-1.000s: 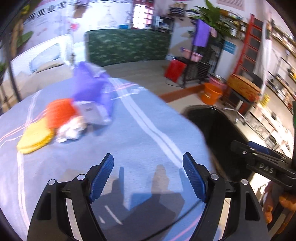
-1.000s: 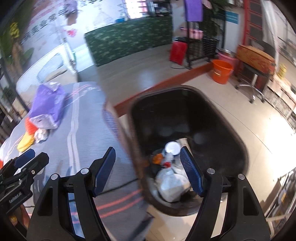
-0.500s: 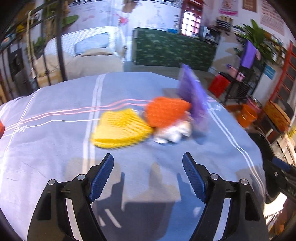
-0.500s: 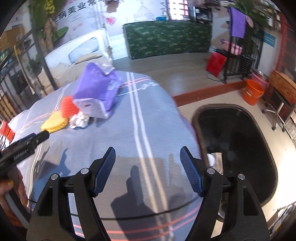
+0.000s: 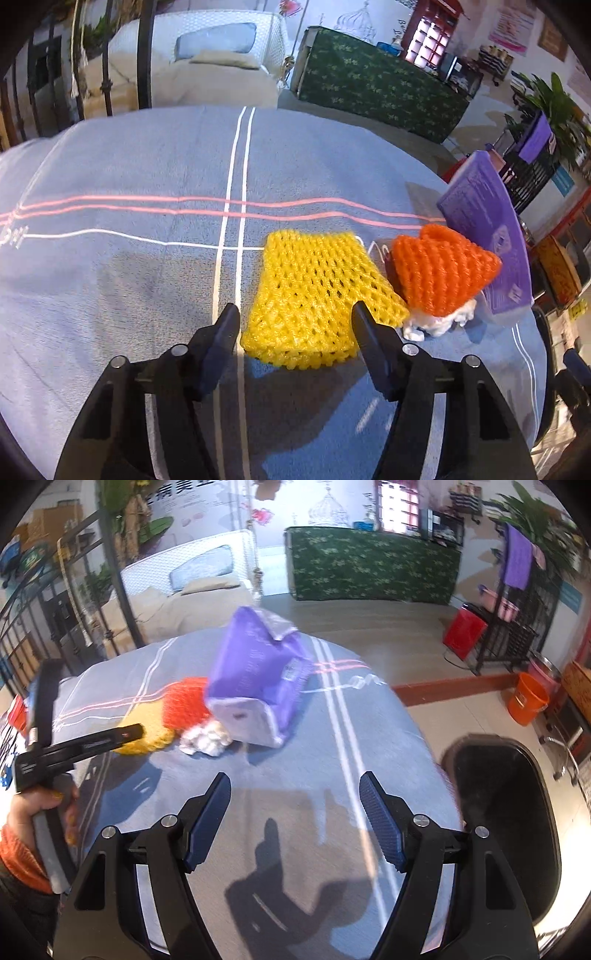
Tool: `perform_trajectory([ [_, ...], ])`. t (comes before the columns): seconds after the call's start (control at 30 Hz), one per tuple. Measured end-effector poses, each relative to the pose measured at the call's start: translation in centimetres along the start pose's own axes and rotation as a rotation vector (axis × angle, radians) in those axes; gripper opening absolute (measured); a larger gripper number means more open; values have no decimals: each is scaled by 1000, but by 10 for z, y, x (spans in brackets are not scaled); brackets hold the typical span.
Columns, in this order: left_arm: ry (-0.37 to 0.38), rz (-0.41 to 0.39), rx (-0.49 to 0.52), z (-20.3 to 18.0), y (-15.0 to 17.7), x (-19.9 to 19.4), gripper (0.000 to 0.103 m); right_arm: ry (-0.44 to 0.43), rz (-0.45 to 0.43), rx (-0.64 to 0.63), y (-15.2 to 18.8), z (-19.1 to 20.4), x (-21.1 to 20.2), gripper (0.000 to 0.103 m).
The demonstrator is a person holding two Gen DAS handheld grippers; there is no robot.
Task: Collect trash
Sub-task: 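Grasp the yellow mesh net with the left gripper while the right grasps the purple tissue pack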
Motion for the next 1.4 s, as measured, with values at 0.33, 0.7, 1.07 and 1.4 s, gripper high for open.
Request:
perform_trajectory([
  [0.33,29,-56,27,-13,2,-7,19,-24,14,-48,-13,37,22,72],
  [0.7,23,-140,-16,-8,-3,-44,18,32,17,-58,-35,41,52,63],
  [1.07,48,-132,-24,-17,6,-46,18,95,-1,-45,-39,25,61,11],
  [1.4,74,-166,12,-37,15,-68,18,99,-39,4,-21,-11,9,8],
])
Point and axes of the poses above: each gripper's, at about its wrist camera, not at the fingertips, and x roughly the way its jaws point, z to its left, y to its underside, the point moved 9 cm from there along x, roughly the way its jaws point, and after that the axes turned 4 degrees about x, right-handed, at the moved point
